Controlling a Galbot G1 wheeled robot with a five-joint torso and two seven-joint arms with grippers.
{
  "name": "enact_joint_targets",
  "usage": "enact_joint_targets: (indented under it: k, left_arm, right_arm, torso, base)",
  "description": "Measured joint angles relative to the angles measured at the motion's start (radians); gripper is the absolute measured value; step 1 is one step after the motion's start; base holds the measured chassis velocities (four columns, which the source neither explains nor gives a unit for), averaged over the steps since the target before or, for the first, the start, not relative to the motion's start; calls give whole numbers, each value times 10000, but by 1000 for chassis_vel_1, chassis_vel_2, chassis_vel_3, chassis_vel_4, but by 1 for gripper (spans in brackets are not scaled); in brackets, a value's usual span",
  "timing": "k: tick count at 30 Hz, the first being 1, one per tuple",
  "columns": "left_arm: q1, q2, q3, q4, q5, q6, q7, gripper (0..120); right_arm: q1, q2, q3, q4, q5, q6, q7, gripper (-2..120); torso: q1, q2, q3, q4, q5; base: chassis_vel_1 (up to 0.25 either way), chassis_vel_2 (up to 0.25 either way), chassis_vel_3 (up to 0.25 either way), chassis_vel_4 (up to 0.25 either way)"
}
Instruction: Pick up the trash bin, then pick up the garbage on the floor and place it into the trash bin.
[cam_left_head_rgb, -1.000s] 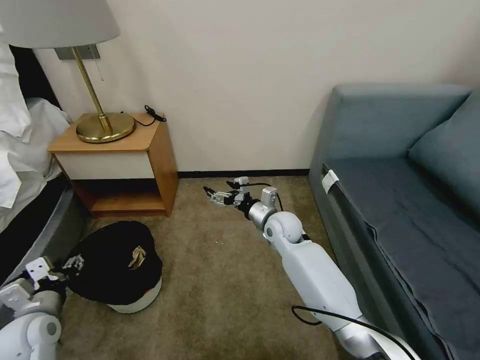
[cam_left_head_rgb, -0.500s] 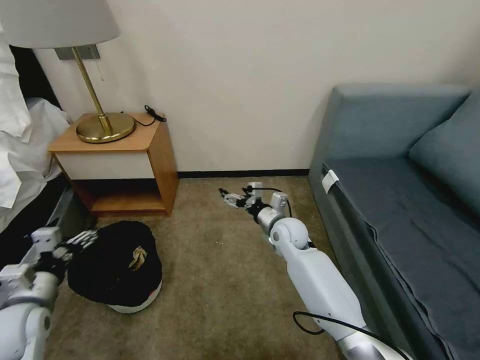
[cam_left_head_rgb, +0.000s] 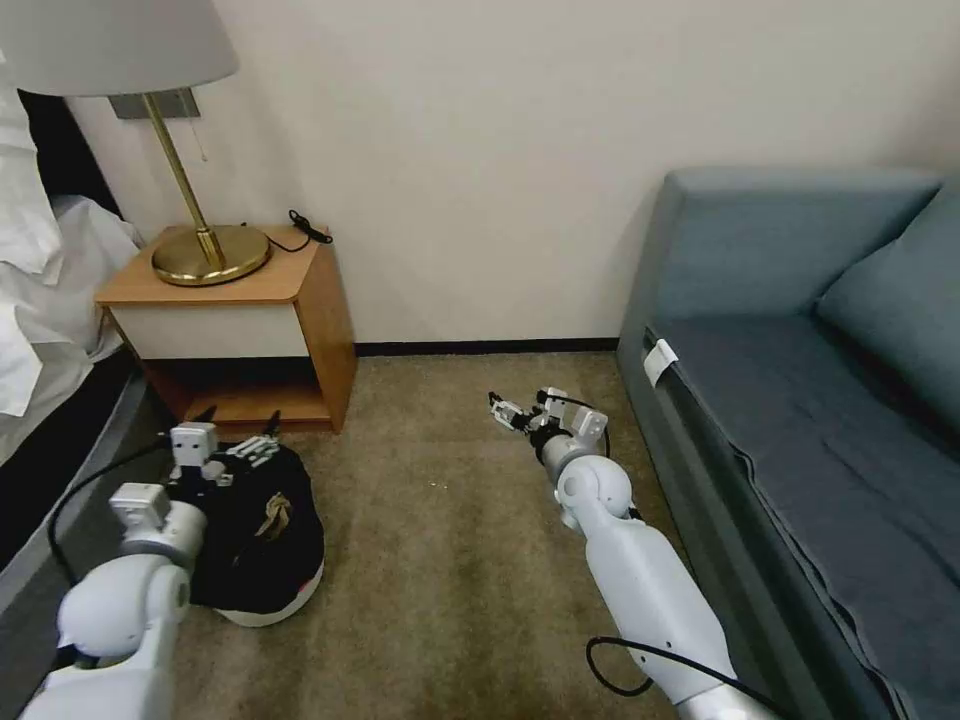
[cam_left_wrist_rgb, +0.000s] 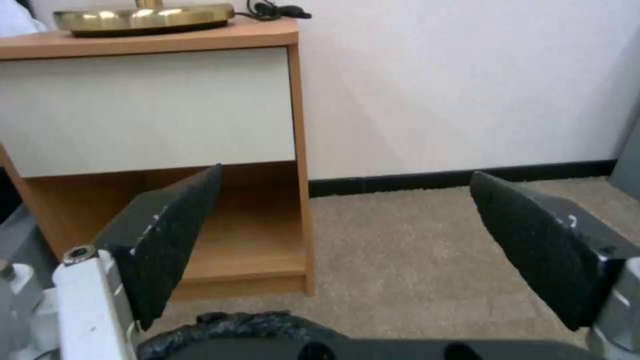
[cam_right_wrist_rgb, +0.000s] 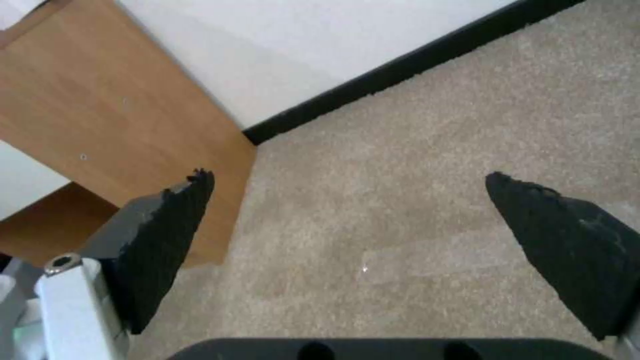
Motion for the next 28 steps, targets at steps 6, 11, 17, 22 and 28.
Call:
enact_joint_targets:
  k: [6,11,17,22,28]
  left_arm:
    - [2,-11,0,2,5,13,-18,100]
    - [10,-13,-12,2,0,20,-24,100]
    - [16,-14,-28,2,-12,26,-33,100]
    - [18,-14,-33,2,-17,28,-36,100]
    - [22,-13,-37,0,-25,32,-41,100]
  right_arm:
    - [-2,1,-3,-4,-3,11,-17,100]
    - [0,0,-13,-7,-9,14,-38,100]
    - [6,-1,-22,-8,-18,17,-59,100]
    - [9,-3,-24,-8,-23,16,-64,100]
    - [12,-5,-31,-8,-29,17,-74,100]
  torso:
    - [0,0,0,1,0]
    - [0,0,0,1,-1]
    - [0,0,0,1,-1]
    - [0,0,0,1,-1]
    - [0,0,0,1,-1]
  base:
    - [0,0,0,0]
    - [0,0,0,0]
    - [0,0,0,0]
    - [0,0,0,0]
    - [0,0,0,0]
